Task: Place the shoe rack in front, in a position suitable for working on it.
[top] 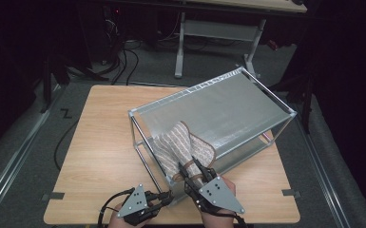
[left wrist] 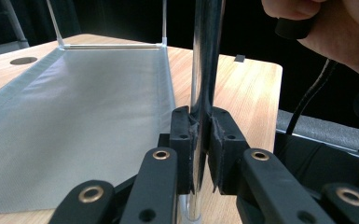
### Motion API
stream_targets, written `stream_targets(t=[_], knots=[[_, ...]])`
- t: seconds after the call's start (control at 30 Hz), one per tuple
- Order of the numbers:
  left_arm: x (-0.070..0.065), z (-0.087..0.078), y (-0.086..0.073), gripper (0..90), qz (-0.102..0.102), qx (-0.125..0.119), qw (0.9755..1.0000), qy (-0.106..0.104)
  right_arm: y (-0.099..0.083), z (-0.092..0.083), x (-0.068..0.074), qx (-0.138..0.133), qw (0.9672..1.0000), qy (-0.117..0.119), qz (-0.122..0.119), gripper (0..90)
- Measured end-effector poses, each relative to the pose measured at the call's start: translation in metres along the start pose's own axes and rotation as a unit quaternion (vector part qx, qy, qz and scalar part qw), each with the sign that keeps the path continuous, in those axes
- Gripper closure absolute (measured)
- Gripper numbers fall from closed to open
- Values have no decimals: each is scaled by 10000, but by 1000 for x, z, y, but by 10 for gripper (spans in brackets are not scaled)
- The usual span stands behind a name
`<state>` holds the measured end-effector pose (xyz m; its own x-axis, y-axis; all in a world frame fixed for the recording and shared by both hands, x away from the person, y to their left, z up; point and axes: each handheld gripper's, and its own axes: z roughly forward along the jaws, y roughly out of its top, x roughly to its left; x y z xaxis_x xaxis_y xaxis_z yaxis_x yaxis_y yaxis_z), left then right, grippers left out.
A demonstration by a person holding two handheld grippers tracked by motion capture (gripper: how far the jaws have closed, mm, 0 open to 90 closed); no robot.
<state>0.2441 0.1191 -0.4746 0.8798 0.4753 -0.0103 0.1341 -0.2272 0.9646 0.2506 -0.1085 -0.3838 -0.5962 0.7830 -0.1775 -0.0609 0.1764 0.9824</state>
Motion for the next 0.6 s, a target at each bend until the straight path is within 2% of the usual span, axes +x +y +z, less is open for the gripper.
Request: stream_targets(t=[0.13,0.27,0.6], knots=[[0,-1,0,807,24,12,10000,1,0,0,-7,23,10000,31,-13,622],[0,-1,1,807,23,28,10000,-22,-2,-1,-18,68,9999,-106,-49,622],[-4,-6,-1,808,37,47,10000,18,-14,-4,-72,90,9976,-680,136,622]])
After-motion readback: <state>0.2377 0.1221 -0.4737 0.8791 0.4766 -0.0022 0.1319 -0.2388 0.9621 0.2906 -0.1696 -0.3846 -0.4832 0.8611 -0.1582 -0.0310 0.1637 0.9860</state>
